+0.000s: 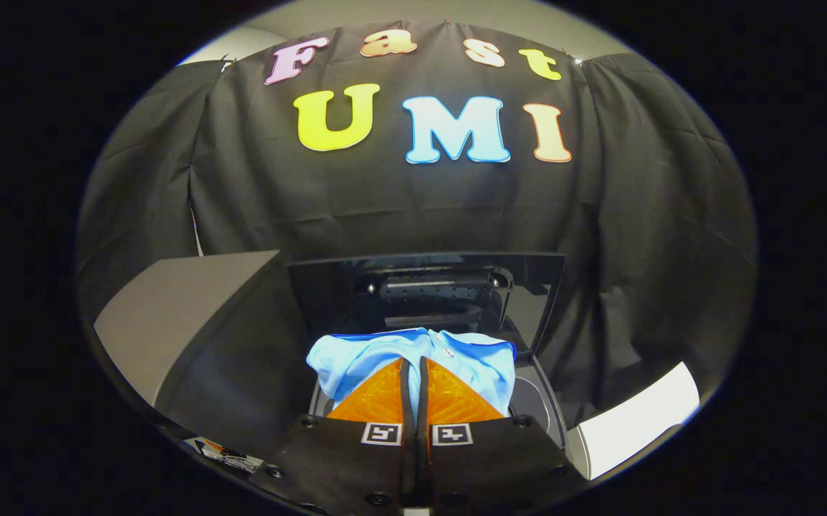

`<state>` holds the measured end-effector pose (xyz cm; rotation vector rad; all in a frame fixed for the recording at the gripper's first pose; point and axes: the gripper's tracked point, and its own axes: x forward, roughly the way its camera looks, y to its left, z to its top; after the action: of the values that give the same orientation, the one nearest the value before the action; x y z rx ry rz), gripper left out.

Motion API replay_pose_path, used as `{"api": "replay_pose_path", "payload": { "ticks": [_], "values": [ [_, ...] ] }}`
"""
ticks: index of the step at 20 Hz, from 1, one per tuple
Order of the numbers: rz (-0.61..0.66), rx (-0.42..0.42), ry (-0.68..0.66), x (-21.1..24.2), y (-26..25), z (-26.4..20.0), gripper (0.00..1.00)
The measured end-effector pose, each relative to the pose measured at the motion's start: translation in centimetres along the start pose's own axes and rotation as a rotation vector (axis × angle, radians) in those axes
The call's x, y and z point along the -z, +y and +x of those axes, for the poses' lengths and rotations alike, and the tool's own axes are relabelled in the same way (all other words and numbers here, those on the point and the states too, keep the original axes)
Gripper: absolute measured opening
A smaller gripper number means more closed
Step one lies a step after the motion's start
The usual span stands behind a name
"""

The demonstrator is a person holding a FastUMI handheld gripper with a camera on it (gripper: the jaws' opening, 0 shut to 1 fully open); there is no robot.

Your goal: Put the clothes into the washing machine and then close the washing machine lid.

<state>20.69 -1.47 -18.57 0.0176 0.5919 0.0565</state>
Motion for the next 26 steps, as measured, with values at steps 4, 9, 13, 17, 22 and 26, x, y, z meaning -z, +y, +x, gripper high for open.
{"api": "replay_pose_path", "payload": {
  "ticks": [4, 9, 13, 17, 22, 26],
  "values": [
    [0.016, 0.009, 0.072, 3.1, -0.3, 1.7, 0.02],
    [0.043, 0.022, 0.147, 5.8, -0.4, 3.2, 0.05],
    [0.076, -0.006, 0.179, 7.3, 0.6, 2.9, 0.49],
    [0.039, 0.027, 0.155, 7.2, 0.0, 2.4, 0.98],
    [0.034, -0.001, 0.022, 3.2, 0.9, 0.9, 0.98],
    [0.04, -0.011, -0.149, -2.2, 1.0, 0.1, 0.98]
  ]
}}
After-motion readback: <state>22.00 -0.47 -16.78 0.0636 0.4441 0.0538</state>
